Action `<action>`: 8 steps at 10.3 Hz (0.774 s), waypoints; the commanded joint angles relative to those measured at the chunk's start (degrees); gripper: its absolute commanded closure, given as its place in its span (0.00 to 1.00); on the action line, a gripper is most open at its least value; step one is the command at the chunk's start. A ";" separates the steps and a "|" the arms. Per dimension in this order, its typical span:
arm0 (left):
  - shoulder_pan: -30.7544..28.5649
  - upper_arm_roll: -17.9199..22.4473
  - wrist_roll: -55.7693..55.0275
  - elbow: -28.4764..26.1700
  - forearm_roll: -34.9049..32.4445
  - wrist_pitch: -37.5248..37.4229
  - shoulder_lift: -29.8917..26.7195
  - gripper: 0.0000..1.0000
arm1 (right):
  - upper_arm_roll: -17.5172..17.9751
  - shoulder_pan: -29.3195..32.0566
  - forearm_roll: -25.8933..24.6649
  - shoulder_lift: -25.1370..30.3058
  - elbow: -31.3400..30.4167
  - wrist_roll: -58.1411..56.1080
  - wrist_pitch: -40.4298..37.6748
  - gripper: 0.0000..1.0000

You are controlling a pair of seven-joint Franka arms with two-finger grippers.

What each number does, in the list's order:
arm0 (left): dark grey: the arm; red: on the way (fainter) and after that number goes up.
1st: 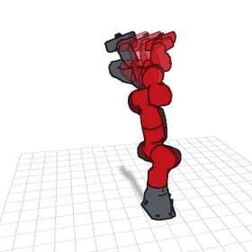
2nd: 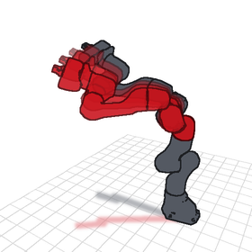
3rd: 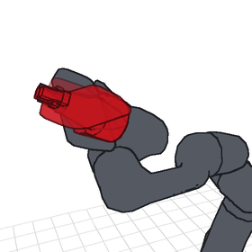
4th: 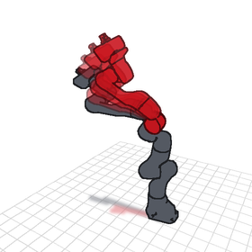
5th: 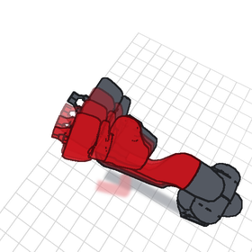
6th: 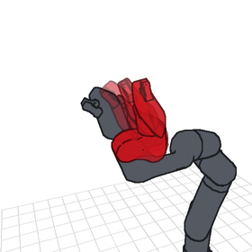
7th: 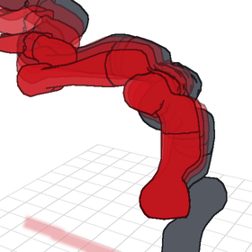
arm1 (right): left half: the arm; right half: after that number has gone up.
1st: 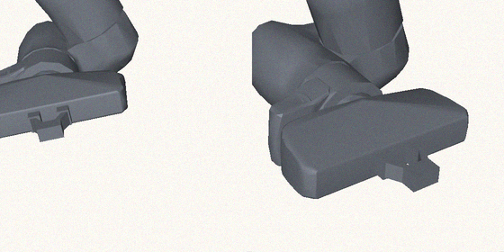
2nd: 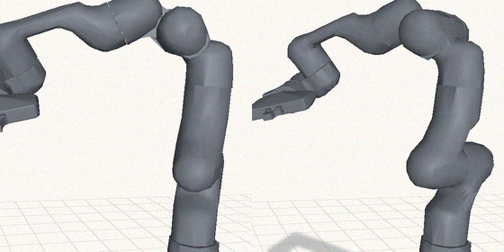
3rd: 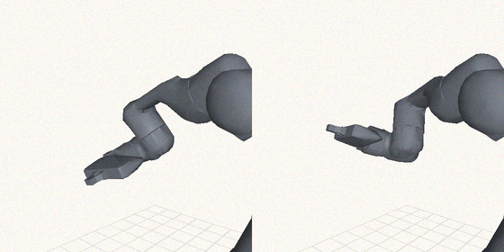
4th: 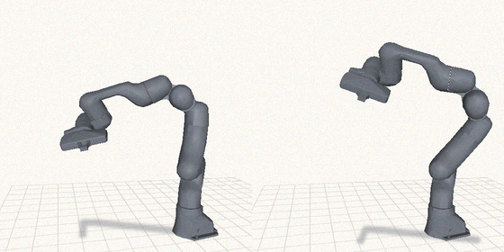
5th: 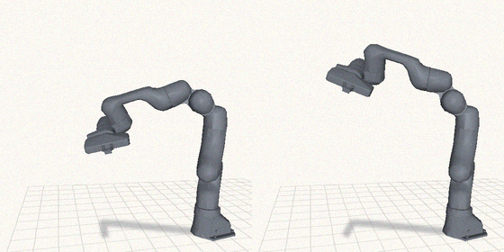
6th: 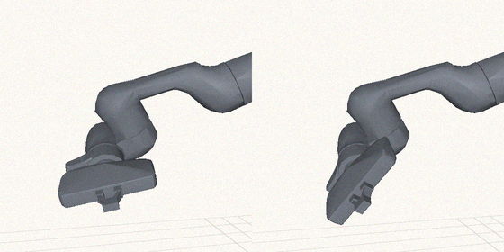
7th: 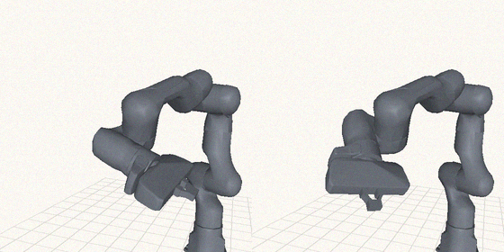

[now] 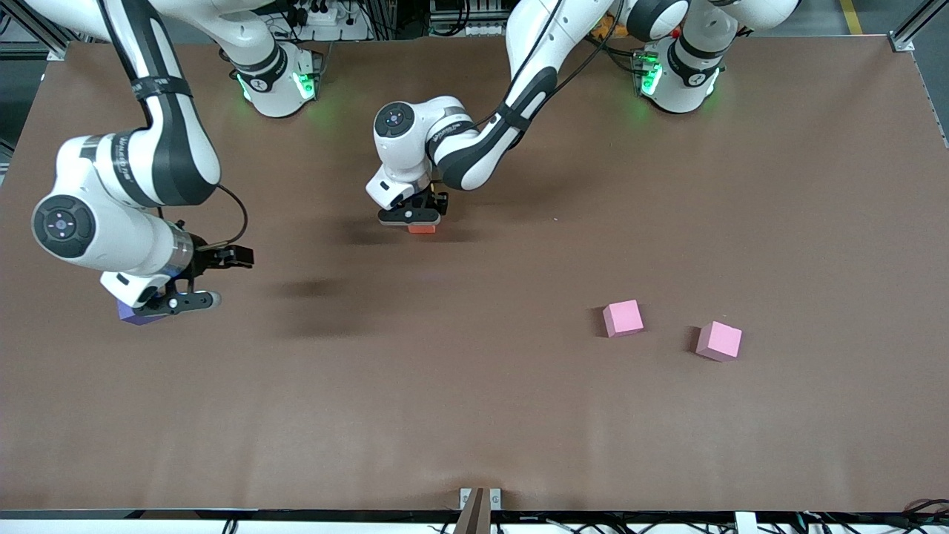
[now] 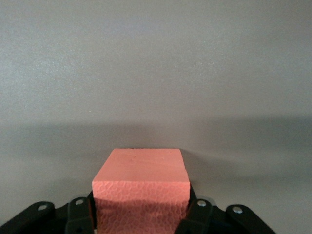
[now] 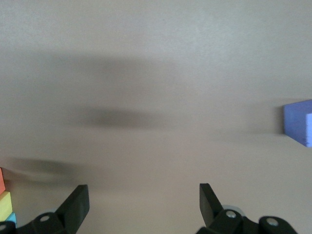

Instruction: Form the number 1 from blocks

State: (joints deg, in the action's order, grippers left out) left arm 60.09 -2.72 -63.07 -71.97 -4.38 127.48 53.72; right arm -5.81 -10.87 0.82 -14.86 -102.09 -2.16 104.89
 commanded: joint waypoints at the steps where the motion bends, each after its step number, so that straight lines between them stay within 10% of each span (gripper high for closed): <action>1: 0.56 -0.01 -0.21 0.78 -0.54 0.22 1.12 1.00 | -0.60 0.59 -1.35 0.62 2.85 -0.57 -3.62 0.00; 8: 0.21 0.52 -0.56 1.04 -0.54 2.86 0.95 1.00 | -0.61 4.54 -3.64 2.98 16.13 4.94 -9.62 0.00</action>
State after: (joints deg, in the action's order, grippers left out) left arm 60.04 -2.62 -63.08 -71.95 -4.38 129.39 53.85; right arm -7.33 -7.86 -2.49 -13.90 -87.84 -0.59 96.59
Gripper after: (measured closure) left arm 0.392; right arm 0.000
